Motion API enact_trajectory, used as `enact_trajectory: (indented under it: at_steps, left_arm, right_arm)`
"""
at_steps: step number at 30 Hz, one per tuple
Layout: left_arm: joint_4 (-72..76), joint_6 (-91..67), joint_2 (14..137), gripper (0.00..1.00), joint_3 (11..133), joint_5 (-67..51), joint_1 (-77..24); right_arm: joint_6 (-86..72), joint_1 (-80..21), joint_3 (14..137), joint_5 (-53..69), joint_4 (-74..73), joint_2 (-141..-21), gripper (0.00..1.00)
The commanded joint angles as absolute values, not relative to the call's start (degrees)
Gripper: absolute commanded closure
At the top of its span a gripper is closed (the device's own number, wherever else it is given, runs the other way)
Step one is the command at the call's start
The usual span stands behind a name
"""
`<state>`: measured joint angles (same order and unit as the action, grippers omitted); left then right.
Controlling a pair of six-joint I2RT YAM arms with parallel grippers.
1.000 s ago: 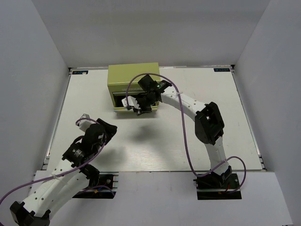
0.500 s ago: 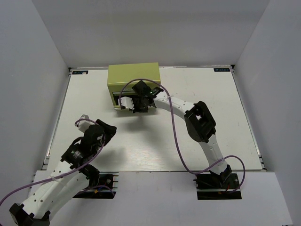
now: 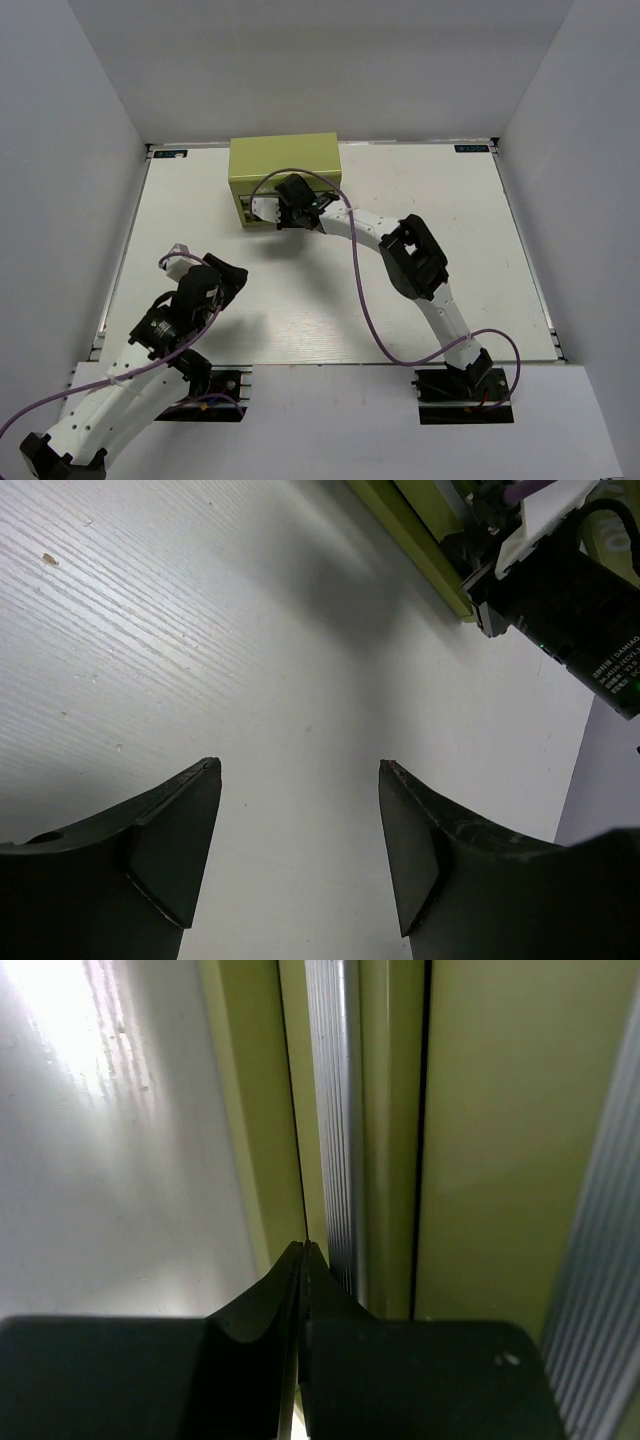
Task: Sort the stationery into containers
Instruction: Close the drawer in the storage box, then reset both arms
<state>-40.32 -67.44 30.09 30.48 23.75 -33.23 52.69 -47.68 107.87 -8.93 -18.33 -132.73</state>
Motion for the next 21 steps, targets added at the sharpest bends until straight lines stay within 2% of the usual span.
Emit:
enact_trajectory:
  at_steps: [1,7,11,16,18,21]
  left_arm:
    - [-41.0,-66.8,29.3,0.26,31.6,24.3,-33.0]
    - [-40.5,-66.8,29.8,0.26,31.6,24.3,-33.0]
    - [-40.5,-66.8,30.3,0.25,31.6,24.3,-33.0]
    - [-38.4,-65.6,29.6,0.24,31.1,23.7,-33.0]
    - [-37.5,-65.0,29.6,0.22,30.6,23.0,-33.0]
    - [-34.3,-62.5,29.1,0.21,30.6,21.8,-33.0]
  right_arm:
    - [53.6,-47.4,107.9,-15.0,-9.9,-132.8,1.00]
    - [54.8,-47.4,106.6,-14.2,-9.7,-131.8,1.00]
    - [55.5,-47.2,104.0,2.1,-17.0,-125.9,1.00]
    - [49.1,-46.7,94.6,13.1,-19.0,-114.9,1.00]
    - [44.2,-46.0,91.8,17.6,-20.2,-110.8,0.94]
    - [36.6,-44.2,89.0,21.3,-21.0,-106.4,0.79]
